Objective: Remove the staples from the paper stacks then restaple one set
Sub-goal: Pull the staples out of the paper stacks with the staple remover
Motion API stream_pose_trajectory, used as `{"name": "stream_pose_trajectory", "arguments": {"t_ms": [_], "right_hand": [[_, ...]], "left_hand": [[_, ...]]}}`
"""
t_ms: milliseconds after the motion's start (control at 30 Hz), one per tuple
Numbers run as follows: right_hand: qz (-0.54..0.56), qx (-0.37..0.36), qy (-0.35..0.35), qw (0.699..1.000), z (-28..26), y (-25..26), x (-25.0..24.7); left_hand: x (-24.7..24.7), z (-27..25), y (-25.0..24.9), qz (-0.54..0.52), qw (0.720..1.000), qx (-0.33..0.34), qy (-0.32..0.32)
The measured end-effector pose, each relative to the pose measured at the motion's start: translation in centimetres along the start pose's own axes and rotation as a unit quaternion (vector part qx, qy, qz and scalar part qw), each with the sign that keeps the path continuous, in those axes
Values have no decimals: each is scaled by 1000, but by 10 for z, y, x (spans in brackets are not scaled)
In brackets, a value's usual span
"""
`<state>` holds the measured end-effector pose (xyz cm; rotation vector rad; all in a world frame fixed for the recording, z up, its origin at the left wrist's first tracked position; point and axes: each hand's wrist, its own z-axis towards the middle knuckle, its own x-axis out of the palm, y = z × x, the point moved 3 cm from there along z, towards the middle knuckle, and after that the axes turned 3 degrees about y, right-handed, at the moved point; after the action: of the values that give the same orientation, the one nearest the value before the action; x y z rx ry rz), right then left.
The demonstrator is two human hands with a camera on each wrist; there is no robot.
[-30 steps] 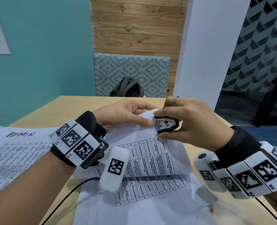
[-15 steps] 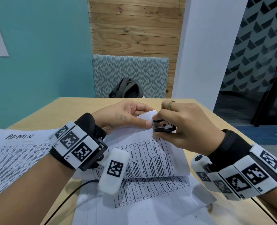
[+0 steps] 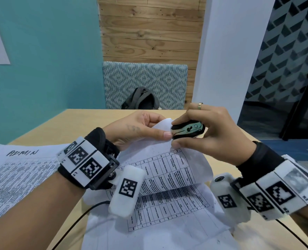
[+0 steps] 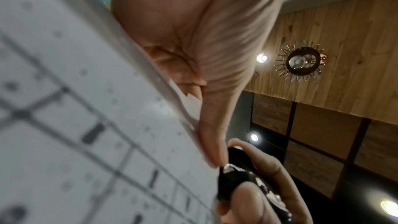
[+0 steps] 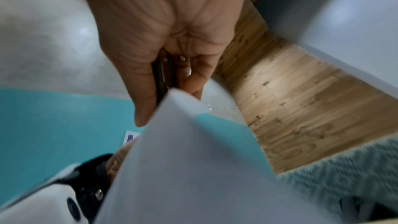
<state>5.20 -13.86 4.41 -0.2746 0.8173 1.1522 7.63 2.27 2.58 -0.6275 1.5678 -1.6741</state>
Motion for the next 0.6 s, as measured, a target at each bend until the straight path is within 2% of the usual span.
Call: {"name": "stream_pose_trajectory", "arguments": {"t_ms": [133, 267, 433, 600], "right_hand": [[92, 23, -20, 995, 0, -5, -3], [134, 32, -25, 990, 1, -4, -4], [110, 39, -19, 993, 2, -6, -10], [52, 75, 56, 994, 1, -11, -11]], "left_hand": [[2, 0, -1, -17, 1000, 11, 11], [2, 2, 1, -20, 1000, 14, -1], [-3, 3, 2, 9, 999, 0, -44], [-18, -2, -2, 38, 993, -23, -112]]}}
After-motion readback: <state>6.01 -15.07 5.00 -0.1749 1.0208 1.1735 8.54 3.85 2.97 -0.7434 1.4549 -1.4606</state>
